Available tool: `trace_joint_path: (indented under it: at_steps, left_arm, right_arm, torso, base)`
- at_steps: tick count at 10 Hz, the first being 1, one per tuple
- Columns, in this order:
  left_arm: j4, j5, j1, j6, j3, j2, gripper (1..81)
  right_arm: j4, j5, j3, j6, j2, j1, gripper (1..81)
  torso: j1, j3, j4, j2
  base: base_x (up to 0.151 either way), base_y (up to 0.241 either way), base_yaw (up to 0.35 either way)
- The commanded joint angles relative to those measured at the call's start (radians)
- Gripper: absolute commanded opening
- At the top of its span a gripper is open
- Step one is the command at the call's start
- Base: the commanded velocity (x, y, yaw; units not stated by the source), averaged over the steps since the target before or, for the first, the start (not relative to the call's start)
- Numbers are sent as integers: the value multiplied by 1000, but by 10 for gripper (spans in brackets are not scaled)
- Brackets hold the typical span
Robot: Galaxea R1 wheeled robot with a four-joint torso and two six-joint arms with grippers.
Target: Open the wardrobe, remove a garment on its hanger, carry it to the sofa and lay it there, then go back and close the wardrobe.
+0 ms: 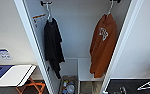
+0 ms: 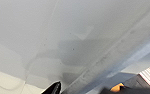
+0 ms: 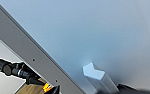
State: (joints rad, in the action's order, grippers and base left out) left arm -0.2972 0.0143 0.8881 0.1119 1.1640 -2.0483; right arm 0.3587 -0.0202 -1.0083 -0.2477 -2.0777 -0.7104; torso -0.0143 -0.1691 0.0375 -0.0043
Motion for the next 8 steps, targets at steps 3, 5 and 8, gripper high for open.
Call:
trace_joint_path:
  at_steps: [3, 5, 8]
  left_arm:
    - [35, 125, 146, 34, -224, 169, 811]
    - [56, 242, 214, 43, -189, 229, 811]
    - [180, 413, 315, 75, -45, 223, 811]
  right_arm:
    - [28, 117, 209, -48, 236, -74, 811]
    - [4, 105, 133, -79, 301, -70, 811]
    - [-50, 106, -160, -304, 270, -100, 811]
  torso:
    - [0, 0, 0, 0]
    - [0, 1, 0, 0]
    - [3, 2, 0, -2]
  base:
    - [0, 0, 0]
    - [0, 0, 0]
    - [0, 0, 0]
